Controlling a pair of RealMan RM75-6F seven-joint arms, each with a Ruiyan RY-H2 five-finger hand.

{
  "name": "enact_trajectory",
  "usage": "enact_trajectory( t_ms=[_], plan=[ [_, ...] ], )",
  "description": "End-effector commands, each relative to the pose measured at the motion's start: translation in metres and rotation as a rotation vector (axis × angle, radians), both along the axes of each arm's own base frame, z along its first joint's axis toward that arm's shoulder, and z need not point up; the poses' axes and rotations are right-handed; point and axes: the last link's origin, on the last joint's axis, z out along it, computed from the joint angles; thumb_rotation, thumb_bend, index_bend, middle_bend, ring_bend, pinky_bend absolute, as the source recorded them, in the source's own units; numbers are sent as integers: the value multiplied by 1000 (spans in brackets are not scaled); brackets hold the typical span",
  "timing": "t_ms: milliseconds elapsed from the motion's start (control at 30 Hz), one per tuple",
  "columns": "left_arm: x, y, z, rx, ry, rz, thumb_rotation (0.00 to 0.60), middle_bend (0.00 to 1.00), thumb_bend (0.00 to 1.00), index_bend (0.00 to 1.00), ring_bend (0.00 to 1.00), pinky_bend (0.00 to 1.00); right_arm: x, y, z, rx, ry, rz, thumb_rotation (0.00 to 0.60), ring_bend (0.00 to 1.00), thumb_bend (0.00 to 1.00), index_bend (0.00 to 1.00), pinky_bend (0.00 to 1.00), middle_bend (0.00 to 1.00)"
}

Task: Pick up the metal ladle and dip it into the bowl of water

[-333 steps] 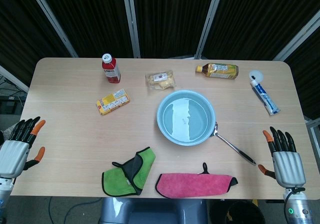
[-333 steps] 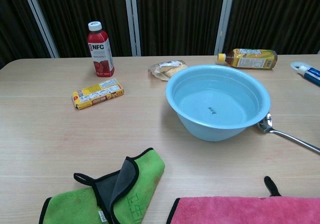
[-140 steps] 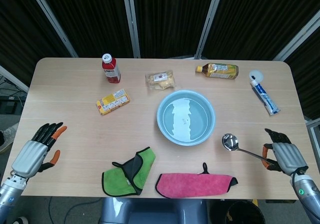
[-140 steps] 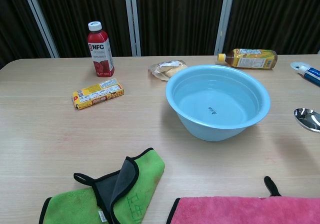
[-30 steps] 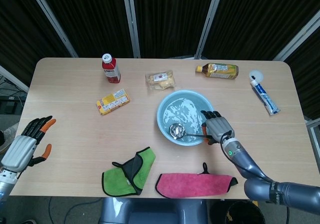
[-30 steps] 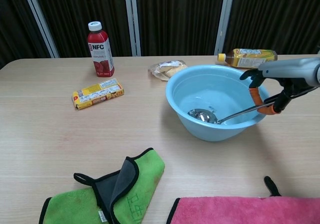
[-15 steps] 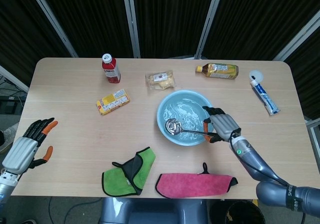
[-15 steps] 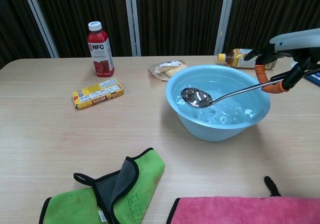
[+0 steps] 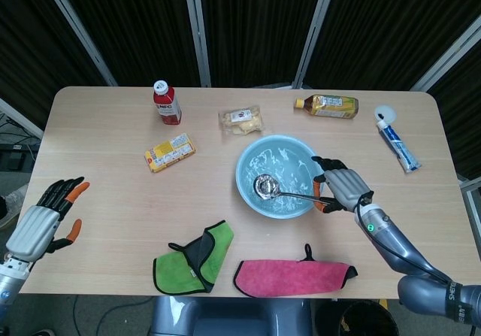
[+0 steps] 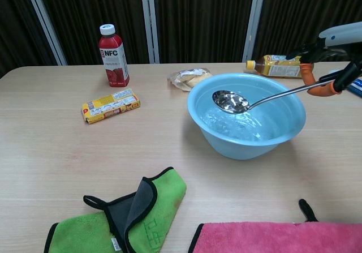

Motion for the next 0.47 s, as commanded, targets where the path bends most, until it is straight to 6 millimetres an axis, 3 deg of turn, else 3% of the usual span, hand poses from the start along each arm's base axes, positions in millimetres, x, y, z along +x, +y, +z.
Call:
enact_trajectory(
  t_ms=[33,467],
  plan=[
    [0,0,0,0,1,1,600,0,575,50,0,0,-1,-1,1,-3,2,-1,600,0,408,663,0,0],
    [-1,1,2,10,-3,4,600,0,577,49,0,0,-1,-5,-4,-4,14,2,600,0,408,663,0,0]
  ],
)
